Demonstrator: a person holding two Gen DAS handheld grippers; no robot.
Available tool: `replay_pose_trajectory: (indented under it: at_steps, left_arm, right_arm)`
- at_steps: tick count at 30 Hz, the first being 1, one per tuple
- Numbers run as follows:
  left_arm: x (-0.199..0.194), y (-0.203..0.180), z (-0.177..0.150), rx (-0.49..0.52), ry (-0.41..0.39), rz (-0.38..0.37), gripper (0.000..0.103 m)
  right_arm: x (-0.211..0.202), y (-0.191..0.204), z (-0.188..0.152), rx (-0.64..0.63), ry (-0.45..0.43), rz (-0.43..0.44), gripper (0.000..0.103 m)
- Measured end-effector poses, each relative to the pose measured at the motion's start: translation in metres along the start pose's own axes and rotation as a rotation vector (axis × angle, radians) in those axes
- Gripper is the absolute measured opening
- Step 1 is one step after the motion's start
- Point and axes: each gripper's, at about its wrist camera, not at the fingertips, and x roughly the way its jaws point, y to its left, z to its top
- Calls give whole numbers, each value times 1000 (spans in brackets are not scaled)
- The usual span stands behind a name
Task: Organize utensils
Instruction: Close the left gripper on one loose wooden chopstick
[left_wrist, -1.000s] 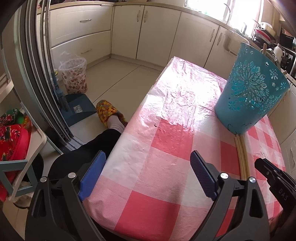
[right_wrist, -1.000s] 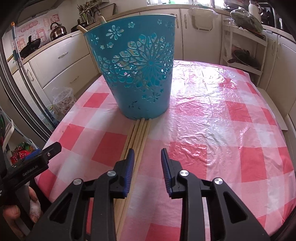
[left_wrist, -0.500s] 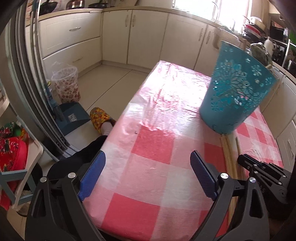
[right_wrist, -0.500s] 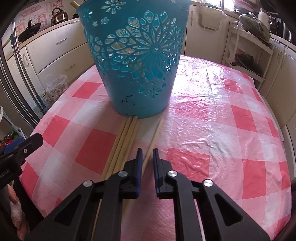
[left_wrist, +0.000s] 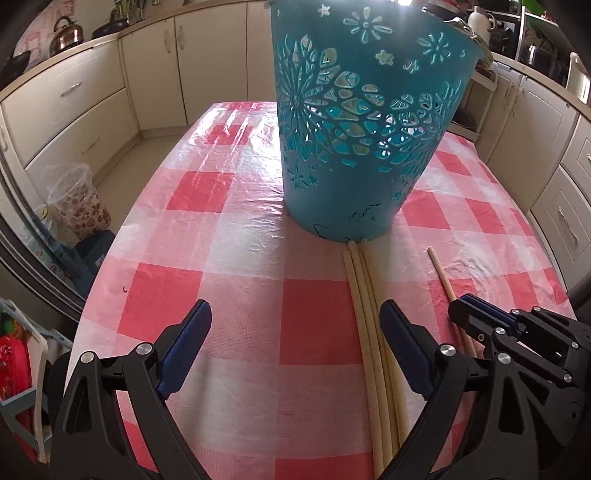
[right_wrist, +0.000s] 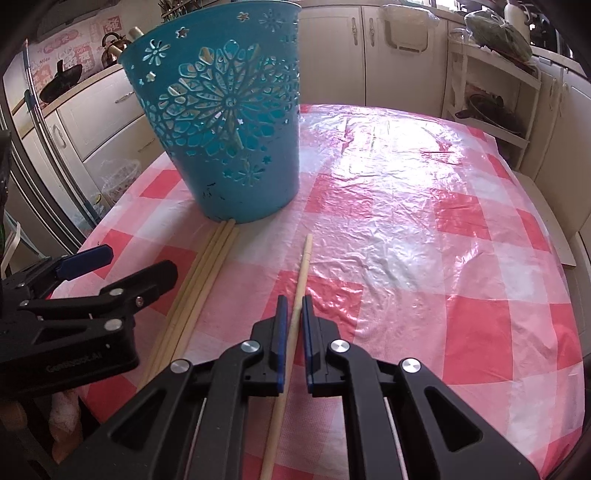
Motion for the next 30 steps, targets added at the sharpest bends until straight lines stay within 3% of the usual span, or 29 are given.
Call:
replay_pose_trajectory:
  at_steps: [10, 12, 15, 20, 28, 30]
  left_arm:
    - [16, -6, 0, 44, 27, 66, 87]
    - [16, -8, 0, 52, 19, 67, 83]
    - [14, -13, 3, 76, 13, 53, 59]
    - [12, -18, 4, 101, 19, 24, 34]
    - [13, -19, 5, 112, 9, 26, 34]
    - [13, -21, 5, 124, 2, 13, 21]
  right_arm:
    - [2, -9, 3, 21, -9, 41, 9]
    - [3, -10, 5, 25, -9, 41, 9]
    - [5, -7, 7, 16, -7, 29, 10]
    - [5, 1, 6, -26, 0, 7, 12]
    - [10, 1, 14, -30, 14, 0, 12]
    - [10, 0, 14, -26, 12, 4, 12]
